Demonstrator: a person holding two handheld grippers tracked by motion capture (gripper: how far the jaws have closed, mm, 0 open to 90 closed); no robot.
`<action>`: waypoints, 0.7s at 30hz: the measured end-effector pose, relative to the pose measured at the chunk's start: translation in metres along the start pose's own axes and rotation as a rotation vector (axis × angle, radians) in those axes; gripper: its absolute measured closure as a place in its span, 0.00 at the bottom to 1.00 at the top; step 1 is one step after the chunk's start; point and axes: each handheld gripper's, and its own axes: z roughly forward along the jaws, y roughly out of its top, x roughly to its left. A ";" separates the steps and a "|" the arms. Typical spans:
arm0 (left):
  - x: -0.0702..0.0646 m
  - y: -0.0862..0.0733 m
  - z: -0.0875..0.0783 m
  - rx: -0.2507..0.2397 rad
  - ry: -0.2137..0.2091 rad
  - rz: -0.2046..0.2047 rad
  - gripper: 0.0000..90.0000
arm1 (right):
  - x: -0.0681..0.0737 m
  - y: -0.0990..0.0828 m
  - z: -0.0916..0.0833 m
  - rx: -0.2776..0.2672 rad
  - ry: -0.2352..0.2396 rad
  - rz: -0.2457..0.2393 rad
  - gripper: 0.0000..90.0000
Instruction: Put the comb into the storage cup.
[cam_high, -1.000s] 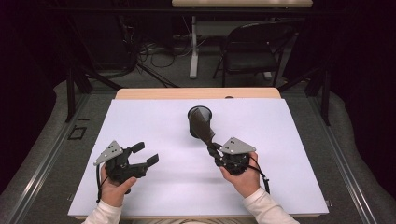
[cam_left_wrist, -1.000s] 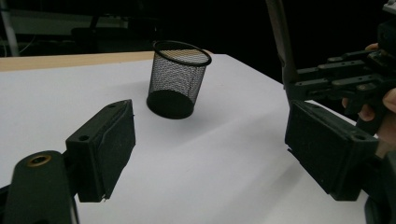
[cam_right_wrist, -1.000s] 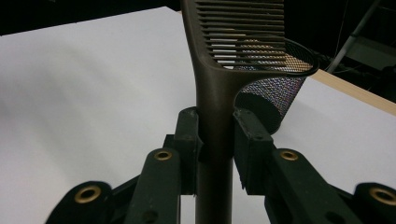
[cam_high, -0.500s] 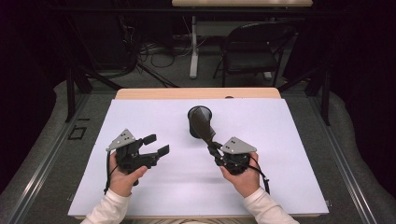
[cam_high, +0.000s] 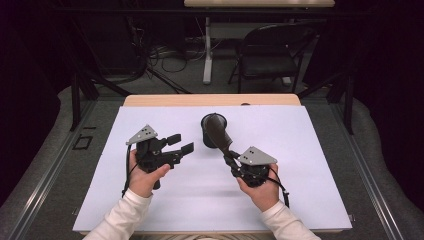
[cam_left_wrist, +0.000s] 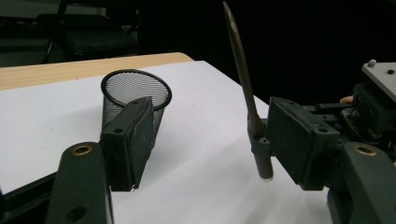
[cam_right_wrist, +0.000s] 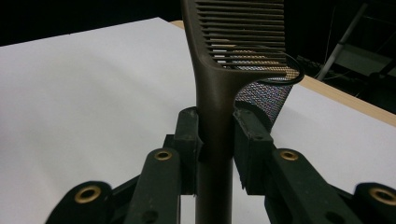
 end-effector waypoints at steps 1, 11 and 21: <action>-0.001 0.001 0.001 0.001 -0.001 -0.004 0.37 | 0.000 0.000 0.000 0.000 -0.001 0.000 0.81; -0.009 0.004 0.012 0.003 -0.019 -0.041 0.43 | 0.001 0.000 0.000 -0.003 -0.001 -0.003 0.81; -0.010 0.003 0.020 0.009 -0.030 -0.089 0.48 | 0.003 -0.001 0.000 -0.013 -0.004 -0.010 0.81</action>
